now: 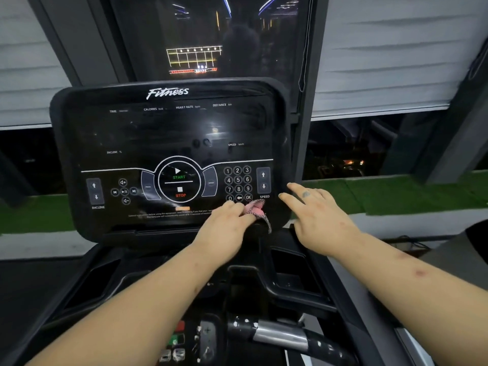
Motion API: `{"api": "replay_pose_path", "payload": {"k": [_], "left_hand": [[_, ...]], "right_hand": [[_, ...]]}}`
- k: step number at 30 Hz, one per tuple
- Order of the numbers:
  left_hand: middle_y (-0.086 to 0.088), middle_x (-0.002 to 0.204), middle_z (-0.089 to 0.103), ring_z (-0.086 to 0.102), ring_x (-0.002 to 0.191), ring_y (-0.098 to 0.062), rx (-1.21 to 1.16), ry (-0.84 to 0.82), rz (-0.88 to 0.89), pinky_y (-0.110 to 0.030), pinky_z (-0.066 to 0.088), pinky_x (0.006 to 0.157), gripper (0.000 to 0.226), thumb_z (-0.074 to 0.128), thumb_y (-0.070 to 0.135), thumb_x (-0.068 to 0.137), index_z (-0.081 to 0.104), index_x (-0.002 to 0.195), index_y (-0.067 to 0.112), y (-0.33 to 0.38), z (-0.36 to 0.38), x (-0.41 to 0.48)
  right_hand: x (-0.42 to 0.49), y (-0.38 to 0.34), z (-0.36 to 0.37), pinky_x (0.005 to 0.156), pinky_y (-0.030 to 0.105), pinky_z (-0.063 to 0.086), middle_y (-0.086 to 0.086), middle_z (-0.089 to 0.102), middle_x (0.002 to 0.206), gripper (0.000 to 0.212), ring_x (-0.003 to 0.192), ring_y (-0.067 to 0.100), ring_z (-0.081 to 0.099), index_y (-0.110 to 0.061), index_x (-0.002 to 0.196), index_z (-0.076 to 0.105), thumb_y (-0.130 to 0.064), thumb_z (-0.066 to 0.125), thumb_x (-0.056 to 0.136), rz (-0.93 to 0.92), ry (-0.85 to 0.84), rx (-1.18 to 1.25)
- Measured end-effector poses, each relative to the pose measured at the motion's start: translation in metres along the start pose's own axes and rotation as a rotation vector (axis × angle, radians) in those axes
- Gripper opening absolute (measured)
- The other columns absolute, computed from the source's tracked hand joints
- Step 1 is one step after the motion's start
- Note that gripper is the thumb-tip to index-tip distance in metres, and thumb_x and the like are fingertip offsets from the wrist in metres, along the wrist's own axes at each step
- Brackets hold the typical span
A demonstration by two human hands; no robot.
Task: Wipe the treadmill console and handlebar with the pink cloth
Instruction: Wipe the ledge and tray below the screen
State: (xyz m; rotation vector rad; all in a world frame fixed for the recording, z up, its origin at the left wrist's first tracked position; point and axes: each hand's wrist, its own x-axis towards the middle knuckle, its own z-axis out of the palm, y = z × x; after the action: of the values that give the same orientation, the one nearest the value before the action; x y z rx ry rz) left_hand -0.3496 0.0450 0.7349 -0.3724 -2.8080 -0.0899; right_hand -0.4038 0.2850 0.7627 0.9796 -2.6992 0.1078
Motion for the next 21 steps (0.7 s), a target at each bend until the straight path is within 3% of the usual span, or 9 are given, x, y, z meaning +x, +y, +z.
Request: {"api": "replay_pose_path", "payload": {"k": [5, 11, 14, 17, 21], "left_hand": [[-0.003, 0.099, 0.056, 0.050, 0.096, -0.027, -0.021, 0.052, 0.003, -0.051, 0.051, 0.082, 0.051, 0.059, 0.000, 0.089, 0.067, 0.132, 0.024, 0.009, -0.004, 0.001], [-0.001, 0.101, 0.060, 0.055, 0.099, -0.023, -0.202, 0.188, -0.044, -0.038, 0.052, 0.088, 0.029, 0.062, 0.014, 0.100, 0.071, 0.125, 0.025, 0.013, -0.014, 0.000], [0.006, 0.104, 0.059, 0.056, 0.097, -0.009, -0.393, 0.209, -0.180, -0.021, 0.047, 0.088, 0.024, 0.066, 0.022, 0.099, 0.071, 0.122, 0.029, 0.012, -0.034, -0.005], [0.013, 0.107, 0.059, 0.055, 0.097, 0.007, -0.641, 0.191, -0.360, -0.003, 0.037, 0.081, 0.026, 0.070, 0.027, 0.097, 0.072, 0.121, 0.035, 0.009, -0.054, -0.009], [0.014, 0.114, 0.065, 0.057, 0.101, 0.013, -0.790, 0.215, -0.376, -0.004, 0.041, 0.087, 0.025, 0.060, 0.019, 0.103, 0.076, 0.119, 0.030, 0.004, -0.073, -0.023]], "right_hand": [[0.004, -0.014, 0.006, 0.114, 0.050, 0.039, 0.015, 0.041, 0.159, 0.070, 0.134, 0.034, 0.052, -0.016, 0.153, 0.045, -0.019, 0.060, 0.084, -0.042, 0.015, 0.040], [0.013, -0.041, 0.005, 0.105, 0.048, 0.048, 0.008, 0.040, 0.158, 0.073, 0.129, 0.032, 0.056, -0.017, 0.157, 0.034, -0.025, 0.056, 0.087, -0.026, 0.042, 0.186], [0.016, -0.056, -0.003, 0.097, 0.043, 0.054, 0.000, 0.032, 0.159, 0.080, 0.120, 0.029, 0.062, -0.029, 0.161, 0.019, -0.034, 0.061, 0.093, 0.041, -0.012, 0.303], [0.018, -0.076, -0.013, 0.092, 0.042, 0.058, -0.005, 0.041, 0.149, 0.086, 0.105, 0.016, 0.067, -0.045, 0.158, 0.013, -0.040, 0.066, 0.090, 0.097, -0.049, 0.509], [0.022, -0.105, -0.023, 0.100, 0.038, 0.055, -0.014, 0.056, 0.139, 0.095, 0.114, 0.008, 0.065, -0.052, 0.154, 0.020, -0.050, 0.075, 0.076, 0.189, -0.052, 0.865]]}}
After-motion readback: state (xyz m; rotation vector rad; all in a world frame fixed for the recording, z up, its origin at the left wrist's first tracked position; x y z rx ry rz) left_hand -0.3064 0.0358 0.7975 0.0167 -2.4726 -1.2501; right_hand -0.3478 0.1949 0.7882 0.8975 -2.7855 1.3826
